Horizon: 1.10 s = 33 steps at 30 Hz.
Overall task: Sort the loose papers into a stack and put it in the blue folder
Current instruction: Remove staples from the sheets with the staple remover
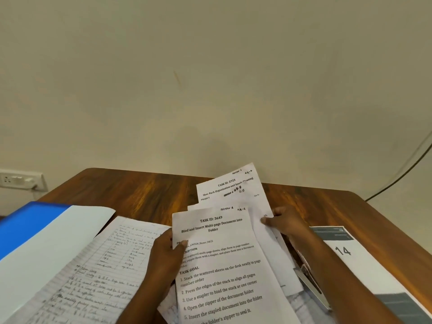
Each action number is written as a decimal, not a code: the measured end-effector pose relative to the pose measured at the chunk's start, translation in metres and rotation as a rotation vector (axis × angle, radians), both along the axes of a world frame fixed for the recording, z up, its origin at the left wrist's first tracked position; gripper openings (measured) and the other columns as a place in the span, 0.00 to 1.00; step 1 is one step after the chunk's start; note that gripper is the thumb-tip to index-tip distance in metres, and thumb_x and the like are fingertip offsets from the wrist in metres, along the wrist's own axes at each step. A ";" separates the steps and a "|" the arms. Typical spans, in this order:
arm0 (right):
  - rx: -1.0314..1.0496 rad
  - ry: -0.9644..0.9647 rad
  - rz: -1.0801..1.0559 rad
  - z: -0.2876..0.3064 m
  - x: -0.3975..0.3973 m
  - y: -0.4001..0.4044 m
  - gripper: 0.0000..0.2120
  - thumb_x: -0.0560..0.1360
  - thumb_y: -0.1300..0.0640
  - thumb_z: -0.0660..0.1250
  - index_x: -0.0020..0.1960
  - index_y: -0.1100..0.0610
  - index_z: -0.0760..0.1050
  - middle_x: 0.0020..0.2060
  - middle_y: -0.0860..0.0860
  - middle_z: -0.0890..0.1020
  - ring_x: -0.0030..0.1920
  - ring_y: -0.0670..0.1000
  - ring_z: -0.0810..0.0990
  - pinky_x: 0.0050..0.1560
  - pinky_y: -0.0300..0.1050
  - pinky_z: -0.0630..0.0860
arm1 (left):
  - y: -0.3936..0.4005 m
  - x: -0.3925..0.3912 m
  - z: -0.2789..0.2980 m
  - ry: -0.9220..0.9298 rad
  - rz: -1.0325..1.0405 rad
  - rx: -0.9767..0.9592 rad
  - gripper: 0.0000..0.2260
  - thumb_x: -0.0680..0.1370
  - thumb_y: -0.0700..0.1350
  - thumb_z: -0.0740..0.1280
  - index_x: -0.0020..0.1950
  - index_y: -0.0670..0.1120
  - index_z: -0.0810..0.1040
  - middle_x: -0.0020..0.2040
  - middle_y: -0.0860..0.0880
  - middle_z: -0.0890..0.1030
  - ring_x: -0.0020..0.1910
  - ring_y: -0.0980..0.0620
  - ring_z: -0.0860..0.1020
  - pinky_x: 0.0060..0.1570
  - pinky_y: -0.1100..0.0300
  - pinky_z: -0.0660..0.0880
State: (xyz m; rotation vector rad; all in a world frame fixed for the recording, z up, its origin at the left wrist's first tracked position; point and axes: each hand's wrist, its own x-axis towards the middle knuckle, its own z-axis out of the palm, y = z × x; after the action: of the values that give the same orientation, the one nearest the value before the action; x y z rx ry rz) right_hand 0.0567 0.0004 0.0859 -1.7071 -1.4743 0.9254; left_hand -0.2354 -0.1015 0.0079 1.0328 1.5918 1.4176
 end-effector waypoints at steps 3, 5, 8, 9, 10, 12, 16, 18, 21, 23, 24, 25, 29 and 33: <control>-0.019 0.021 -0.001 0.005 0.014 -0.010 0.08 0.74 0.62 0.79 0.49 0.64 0.84 0.47 0.56 0.88 0.44 0.53 0.85 0.42 0.42 0.82 | 0.001 0.000 0.000 -0.039 -0.004 -0.011 0.09 0.83 0.40 0.69 0.61 0.52 0.81 0.52 0.50 0.88 0.47 0.48 0.88 0.50 0.44 0.85; -0.041 0.023 -0.006 0.010 0.020 -0.018 0.07 0.75 0.59 0.78 0.48 0.61 0.83 0.46 0.53 0.86 0.41 0.51 0.83 0.35 0.39 0.76 | 0.001 0.000 0.000 -0.055 -0.006 -0.008 0.09 0.83 0.40 0.69 0.61 0.51 0.81 0.52 0.50 0.88 0.47 0.47 0.88 0.50 0.43 0.85; -0.059 0.007 -0.015 0.015 0.028 -0.027 0.07 0.77 0.56 0.77 0.44 0.57 0.80 0.41 0.51 0.84 0.36 0.50 0.78 0.31 0.41 0.71 | 0.001 -0.002 0.000 -0.082 -0.018 -0.005 0.10 0.83 0.40 0.69 0.62 0.50 0.81 0.52 0.48 0.88 0.48 0.46 0.88 0.51 0.41 0.85; -0.055 0.013 -0.017 0.016 0.031 -0.029 0.08 0.77 0.57 0.77 0.43 0.58 0.80 0.40 0.52 0.83 0.34 0.50 0.76 0.29 0.40 0.69 | 0.001 -0.003 -0.001 -0.102 -0.024 -0.007 0.10 0.83 0.40 0.70 0.63 0.49 0.81 0.53 0.47 0.88 0.48 0.45 0.88 0.52 0.40 0.84; -0.053 0.023 -0.023 0.017 0.033 -0.032 0.08 0.77 0.57 0.76 0.43 0.59 0.81 0.39 0.53 0.83 0.33 0.50 0.74 0.28 0.40 0.68 | 0.002 -0.004 -0.001 -0.123 -0.030 -0.013 0.11 0.82 0.40 0.70 0.63 0.49 0.81 0.53 0.47 0.88 0.48 0.43 0.88 0.52 0.38 0.84; -0.045 0.053 -0.029 0.020 0.037 -0.038 0.07 0.78 0.58 0.75 0.46 0.61 0.82 0.38 0.55 0.81 0.32 0.50 0.72 0.27 0.40 0.66 | 0.002 -0.006 -0.001 -0.160 -0.043 -0.018 0.10 0.82 0.39 0.70 0.63 0.49 0.81 0.54 0.45 0.88 0.49 0.41 0.88 0.53 0.36 0.83; -0.081 0.033 -0.036 0.026 0.042 -0.055 0.10 0.80 0.57 0.74 0.43 0.62 0.81 0.36 0.55 0.78 0.36 0.53 0.72 0.33 0.43 0.69 | 0.002 -0.008 0.001 -0.221 -0.060 -0.016 0.09 0.83 0.38 0.69 0.62 0.46 0.80 0.52 0.44 0.88 0.47 0.40 0.88 0.52 0.36 0.84; -0.121 -0.034 -0.024 0.028 0.045 -0.064 0.14 0.80 0.55 0.73 0.39 0.59 0.75 0.36 0.55 0.76 0.37 0.54 0.72 0.36 0.45 0.72 | -0.001 -0.008 0.003 -0.263 -0.075 -0.015 0.08 0.83 0.37 0.68 0.61 0.45 0.80 0.51 0.43 0.89 0.46 0.39 0.88 0.49 0.40 0.84; -0.190 -0.157 -0.014 0.025 0.051 -0.074 0.13 0.81 0.52 0.72 0.44 0.59 0.75 0.39 0.56 0.77 0.38 0.54 0.75 0.37 0.44 0.74 | -0.004 -0.009 0.006 -0.307 -0.082 -0.023 0.07 0.83 0.36 0.67 0.60 0.45 0.80 0.49 0.43 0.89 0.45 0.39 0.88 0.44 0.44 0.84; -0.227 -0.278 0.015 0.019 0.056 -0.081 0.13 0.81 0.50 0.72 0.46 0.59 0.77 0.40 0.56 0.78 0.39 0.53 0.77 0.37 0.41 0.74 | -0.003 -0.010 0.006 -0.297 -0.080 -0.032 0.07 0.83 0.36 0.68 0.59 0.45 0.80 0.49 0.43 0.89 0.43 0.41 0.88 0.42 0.46 0.83; -0.236 -0.332 0.039 0.015 0.058 -0.082 0.13 0.81 0.49 0.72 0.46 0.59 0.78 0.40 0.56 0.78 0.39 0.53 0.78 0.37 0.41 0.74 | -0.003 -0.010 0.006 -0.280 -0.075 -0.032 0.07 0.83 0.37 0.68 0.59 0.45 0.80 0.49 0.43 0.89 0.42 0.42 0.88 0.42 0.47 0.83; -0.238 -0.380 0.057 0.012 0.060 -0.083 0.13 0.80 0.49 0.72 0.45 0.59 0.79 0.39 0.55 0.79 0.38 0.52 0.78 0.37 0.40 0.74 | -0.002 -0.010 0.006 -0.258 -0.074 -0.034 0.07 0.83 0.37 0.68 0.58 0.45 0.81 0.49 0.43 0.89 0.42 0.42 0.88 0.43 0.47 0.83; -0.103 -0.596 -0.009 0.007 0.061 -0.084 0.15 0.74 0.44 0.78 0.46 0.56 0.83 0.40 0.49 0.85 0.39 0.49 0.83 0.40 0.42 0.77 | -0.002 -0.010 0.003 -0.211 -0.095 -0.032 0.09 0.82 0.37 0.69 0.61 0.45 0.80 0.50 0.44 0.88 0.45 0.40 0.88 0.49 0.40 0.84; 0.098 -0.658 -0.133 0.004 0.047 -0.074 0.23 0.67 0.37 0.81 0.52 0.48 0.78 0.50 0.47 0.83 0.47 0.49 0.80 0.46 0.45 0.76 | 0.001 -0.011 0.000 -0.214 -0.104 -0.023 0.10 0.82 0.37 0.69 0.62 0.45 0.80 0.52 0.44 0.88 0.47 0.39 0.88 0.53 0.36 0.83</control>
State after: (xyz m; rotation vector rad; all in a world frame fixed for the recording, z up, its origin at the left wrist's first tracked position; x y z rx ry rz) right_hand 0.1036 -0.0740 0.0904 -2.1152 -1.7385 0.2076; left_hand -0.2467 -0.1001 0.0081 0.9044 1.3772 1.3863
